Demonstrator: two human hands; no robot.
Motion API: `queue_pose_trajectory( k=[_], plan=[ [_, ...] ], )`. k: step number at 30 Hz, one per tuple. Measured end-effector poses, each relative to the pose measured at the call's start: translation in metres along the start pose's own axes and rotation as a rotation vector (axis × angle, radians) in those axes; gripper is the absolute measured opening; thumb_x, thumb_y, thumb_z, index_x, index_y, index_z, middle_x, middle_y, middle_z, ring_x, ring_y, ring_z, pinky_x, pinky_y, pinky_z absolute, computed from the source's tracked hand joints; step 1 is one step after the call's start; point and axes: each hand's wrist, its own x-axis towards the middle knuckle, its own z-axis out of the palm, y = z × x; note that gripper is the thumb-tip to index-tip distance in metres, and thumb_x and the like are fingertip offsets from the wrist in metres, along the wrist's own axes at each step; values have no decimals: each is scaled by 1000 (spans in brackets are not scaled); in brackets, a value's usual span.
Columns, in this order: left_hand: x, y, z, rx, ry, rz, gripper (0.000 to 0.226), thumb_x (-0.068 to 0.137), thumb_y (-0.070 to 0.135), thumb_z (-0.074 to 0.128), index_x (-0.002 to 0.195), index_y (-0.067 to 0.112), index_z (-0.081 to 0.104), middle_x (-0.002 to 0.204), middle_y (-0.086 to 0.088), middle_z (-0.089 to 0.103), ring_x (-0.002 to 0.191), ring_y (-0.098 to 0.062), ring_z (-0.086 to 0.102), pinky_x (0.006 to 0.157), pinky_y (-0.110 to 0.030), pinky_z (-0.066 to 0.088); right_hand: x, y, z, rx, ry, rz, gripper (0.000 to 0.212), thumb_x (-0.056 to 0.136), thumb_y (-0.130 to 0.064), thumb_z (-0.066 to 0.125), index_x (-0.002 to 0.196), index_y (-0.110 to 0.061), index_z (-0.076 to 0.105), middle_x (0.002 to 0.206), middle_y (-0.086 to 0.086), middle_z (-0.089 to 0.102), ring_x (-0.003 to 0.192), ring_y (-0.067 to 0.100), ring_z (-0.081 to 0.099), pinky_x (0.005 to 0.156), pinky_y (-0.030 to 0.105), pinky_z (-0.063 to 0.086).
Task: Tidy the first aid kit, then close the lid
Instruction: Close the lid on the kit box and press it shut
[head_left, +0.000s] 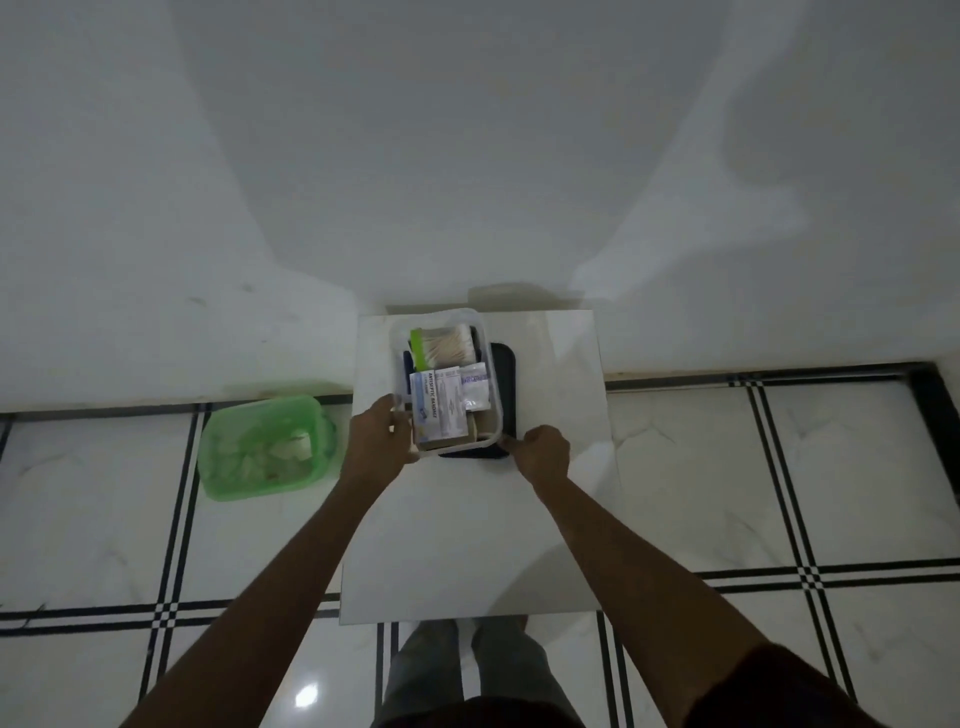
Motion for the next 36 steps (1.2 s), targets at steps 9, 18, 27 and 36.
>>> queue_pose_trajectory(
  k=[9, 18, 27, 36],
  plan=[
    [-14, -27, -19, 126, -13, 100, 20, 96, 7, 43, 108, -2, 58, 93, -18, 69, 60, -22, 68, 48, -25, 58, 17, 5, -13, -33, -138, 18, 18, 85, -6, 64, 88, 11, 64, 103, 31, 66, 94, 40, 64, 85, 41, 53],
    [-22, -17, 15, 69, -89, 114, 22, 97, 9, 43, 112, 3, 58, 92, -13, 67, 66, -25, 68, 52, -32, 60, -39, -41, -75, 331, -197, -118, 38, 82, -1, 60, 118, -9, 50, 87, 5, 60, 82, 21, 63, 69, 32, 58],
    [-22, -20, 27, 34, 39, 3, 32, 88, 28, 65, 115, 11, 62, 92, -11, 72, 77, -25, 68, 68, -39, 59, -96, -35, 21, -427, 86, -720, 38, 84, -25, 66, 117, -10, 55, 95, 9, 69, 87, 26, 67, 81, 42, 56],
    [-29, -9, 19, 88, 56, 60, 20, 83, 32, 70, 87, 12, 75, 74, -4, 71, 65, -15, 63, 64, -25, 48, -91, -23, -11, -126, 310, -511, 27, 91, -12, 60, 116, -2, 59, 110, 16, 63, 104, 26, 59, 88, 32, 55]
  ],
)
